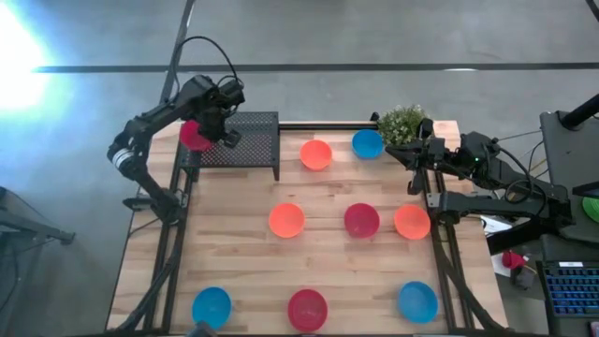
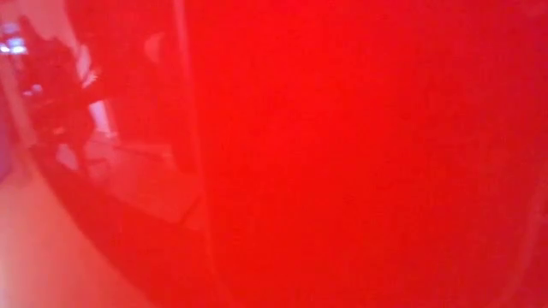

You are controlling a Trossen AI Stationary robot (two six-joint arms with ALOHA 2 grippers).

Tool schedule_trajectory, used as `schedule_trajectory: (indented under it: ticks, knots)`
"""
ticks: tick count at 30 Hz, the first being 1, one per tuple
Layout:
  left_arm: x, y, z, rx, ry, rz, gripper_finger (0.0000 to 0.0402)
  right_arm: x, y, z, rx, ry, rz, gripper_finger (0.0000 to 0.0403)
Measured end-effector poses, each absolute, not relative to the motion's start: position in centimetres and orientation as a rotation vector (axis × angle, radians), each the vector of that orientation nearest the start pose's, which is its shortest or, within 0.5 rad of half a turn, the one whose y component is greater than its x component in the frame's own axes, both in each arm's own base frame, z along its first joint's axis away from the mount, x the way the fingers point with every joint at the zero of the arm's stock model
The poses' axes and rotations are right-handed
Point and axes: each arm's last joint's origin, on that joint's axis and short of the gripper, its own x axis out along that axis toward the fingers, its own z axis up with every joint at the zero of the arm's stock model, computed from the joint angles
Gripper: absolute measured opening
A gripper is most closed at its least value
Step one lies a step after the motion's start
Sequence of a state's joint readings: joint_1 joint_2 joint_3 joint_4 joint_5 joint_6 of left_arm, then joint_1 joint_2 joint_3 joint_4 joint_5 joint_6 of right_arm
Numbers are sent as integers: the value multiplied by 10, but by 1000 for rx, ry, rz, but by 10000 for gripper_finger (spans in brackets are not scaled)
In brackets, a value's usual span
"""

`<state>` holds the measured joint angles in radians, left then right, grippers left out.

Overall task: Pick & Place Mini bowls
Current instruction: Put the top left red bowl on the shelf, then put the bottom left orange bowl on the shelf

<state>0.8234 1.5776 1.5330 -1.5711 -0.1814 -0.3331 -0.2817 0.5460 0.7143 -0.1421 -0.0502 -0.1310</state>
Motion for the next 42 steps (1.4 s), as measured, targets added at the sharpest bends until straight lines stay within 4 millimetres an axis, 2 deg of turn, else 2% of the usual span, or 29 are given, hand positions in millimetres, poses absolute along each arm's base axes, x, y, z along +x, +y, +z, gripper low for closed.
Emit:
schedule_trajectory:
  ticks: [16, 20, 29, 34, 42]
  knots:
    - [176, 197, 321, -765, 1462, 1042, 61, 118, -33, 343, -135, -12, -233, 8]
    - [176, 196, 326, -781, 1434, 1033, 66, 118, -33, 343, -135, -12, -233, 9]
    - [161, 180, 370, -700, 1266, 1014, 67, 118, -33, 345, -138, -28, -236, 8]
    - [143, 157, 399, -574, 1113, 1046, 67, 118, -35, 350, -111, -47, -323, 8]
    - [122, 110, 441, -306, 780, 937, 67, 124, -38, 383, -82, -9, -342, 8]
